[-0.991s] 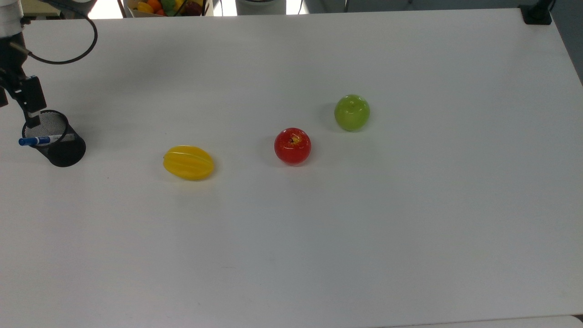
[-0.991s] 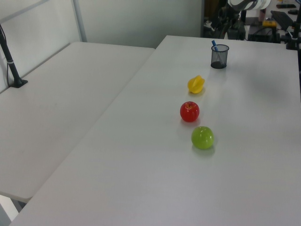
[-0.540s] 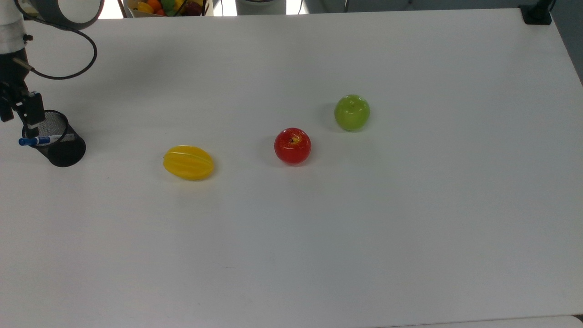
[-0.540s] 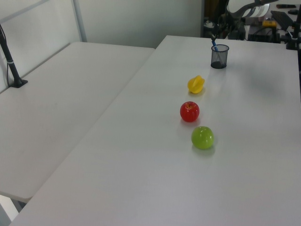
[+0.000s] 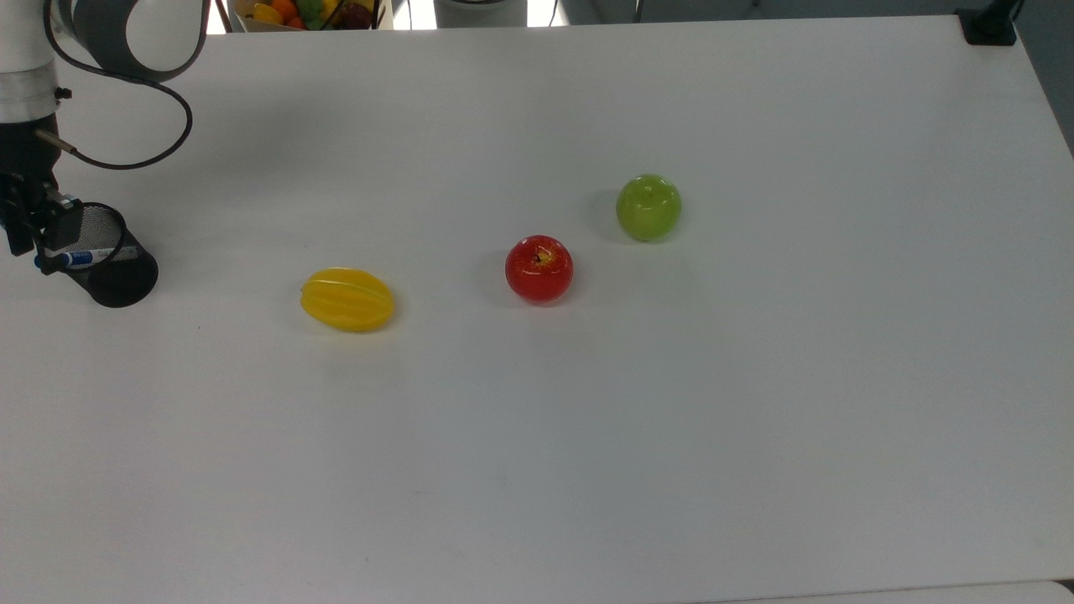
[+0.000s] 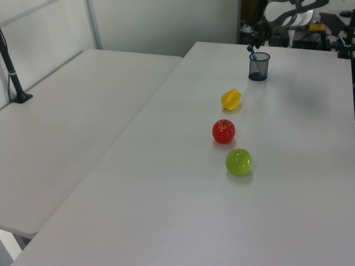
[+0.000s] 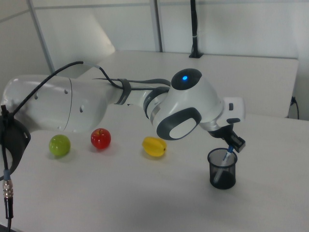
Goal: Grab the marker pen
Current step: 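Close the gripper on the white marker and lift it out of the cup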
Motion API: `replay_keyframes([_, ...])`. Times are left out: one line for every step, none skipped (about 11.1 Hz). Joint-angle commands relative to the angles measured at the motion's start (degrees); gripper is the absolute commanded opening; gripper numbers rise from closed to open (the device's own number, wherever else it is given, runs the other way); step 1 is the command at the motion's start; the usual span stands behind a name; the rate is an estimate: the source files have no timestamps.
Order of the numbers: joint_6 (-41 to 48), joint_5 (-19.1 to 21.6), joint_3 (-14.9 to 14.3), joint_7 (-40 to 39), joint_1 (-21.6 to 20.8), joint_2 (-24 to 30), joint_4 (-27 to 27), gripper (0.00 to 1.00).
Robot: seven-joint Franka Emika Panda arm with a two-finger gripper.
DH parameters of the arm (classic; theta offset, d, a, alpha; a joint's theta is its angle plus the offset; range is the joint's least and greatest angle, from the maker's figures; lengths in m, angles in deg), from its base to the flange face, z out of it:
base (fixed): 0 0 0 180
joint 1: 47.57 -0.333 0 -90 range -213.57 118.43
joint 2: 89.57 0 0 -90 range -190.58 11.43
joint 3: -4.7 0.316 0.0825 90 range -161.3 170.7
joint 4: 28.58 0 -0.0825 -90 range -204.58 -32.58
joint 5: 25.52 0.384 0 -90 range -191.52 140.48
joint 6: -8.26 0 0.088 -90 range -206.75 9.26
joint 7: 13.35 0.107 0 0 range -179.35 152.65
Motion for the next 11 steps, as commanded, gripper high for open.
replay_keyframes([-2.4,1.7,-0.3,-1.9,-1.1,-1.0,0.6,0.36])
replay_keyframes([-2.5,1.7,-0.4,-1.9,-1.2,-1.1,0.5,0.33])
replay_keyframes([-2.5,1.7,-0.4,-2.0,-1.2,-1.1,0.4,0.28])
replay_keyframes([-2.5,1.7,-0.3,-2.0,-1.2,-1.0,0.4,0.17])
replay_keyframes([-2.5,1.7,-0.4,-2.1,-1.3,-1.0,0.4,0.05])
replay_keyframes([-2.5,1.7,-0.4,-2.1,-1.3,-0.9,0.3,0.02])
replay_keyframes([-2.5,1.7,-0.3,-2.1,-1.3,-0.9,0.3,0.00])
replay_keyframes([-2.5,1.7,-0.4,-2.1,-1.3,-0.8,0.3,0.00])
replay_keyframes([-2.5,1.7,-0.3,-2.1,-1.3,-0.6,0.3,0.00])
replay_keyframes([-2.5,1.7,-0.4,-2.1,-1.3,-0.1,0.4,0.00])
replay_keyframes([-2.5,1.7,-0.4,-2.6,-1.3,0.9,0.5,0.00])
